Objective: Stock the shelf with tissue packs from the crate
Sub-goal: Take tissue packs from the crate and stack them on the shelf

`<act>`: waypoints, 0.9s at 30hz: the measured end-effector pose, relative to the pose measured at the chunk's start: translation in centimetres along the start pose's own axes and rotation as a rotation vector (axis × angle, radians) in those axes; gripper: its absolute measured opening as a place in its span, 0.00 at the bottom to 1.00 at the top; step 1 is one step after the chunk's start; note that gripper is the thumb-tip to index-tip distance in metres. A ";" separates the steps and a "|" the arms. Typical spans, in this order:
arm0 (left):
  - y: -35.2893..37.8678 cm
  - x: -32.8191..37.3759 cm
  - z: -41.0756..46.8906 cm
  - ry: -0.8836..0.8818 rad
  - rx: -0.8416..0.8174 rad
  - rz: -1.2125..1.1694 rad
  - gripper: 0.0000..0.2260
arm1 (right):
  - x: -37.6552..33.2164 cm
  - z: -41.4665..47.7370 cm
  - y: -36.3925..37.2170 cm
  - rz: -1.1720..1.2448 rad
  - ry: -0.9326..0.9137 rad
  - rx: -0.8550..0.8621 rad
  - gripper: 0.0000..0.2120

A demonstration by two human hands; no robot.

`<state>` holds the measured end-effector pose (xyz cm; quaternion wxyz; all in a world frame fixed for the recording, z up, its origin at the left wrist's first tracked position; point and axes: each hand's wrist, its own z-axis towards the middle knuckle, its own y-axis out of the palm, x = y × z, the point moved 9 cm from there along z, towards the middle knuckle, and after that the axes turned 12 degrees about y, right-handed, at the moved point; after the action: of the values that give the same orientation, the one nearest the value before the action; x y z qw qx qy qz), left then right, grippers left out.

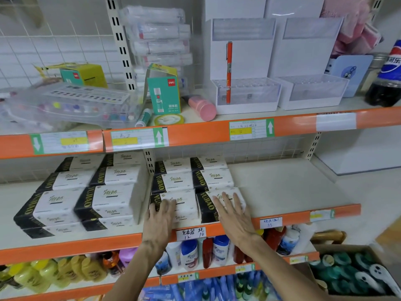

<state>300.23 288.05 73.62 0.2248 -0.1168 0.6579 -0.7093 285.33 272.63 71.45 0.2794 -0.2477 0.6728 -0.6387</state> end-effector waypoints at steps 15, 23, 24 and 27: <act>1.1 -1.3 2.2 0.028 0.056 -0.175 0.23 | -1.3 2.5 -0.3 0.004 0.056 0.050 0.54; 0.8 -0.8 2.1 0.004 0.123 -0.161 0.27 | -1.3 2.3 -0.3 0.021 0.030 0.017 0.55; 1.0 -0.8 2.2 -0.004 0.098 -0.168 0.27 | -1.3 2.3 -0.3 0.019 0.017 0.004 0.55; 1.8 -0.9 1.8 -0.044 0.030 -0.232 0.27 | -1.0 2.1 -0.6 0.054 -0.022 -0.023 0.50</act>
<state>302.14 286.83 72.12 0.1572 -0.2045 0.6240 -0.7376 287.53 271.80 72.01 0.3010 -0.2395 0.6835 -0.6204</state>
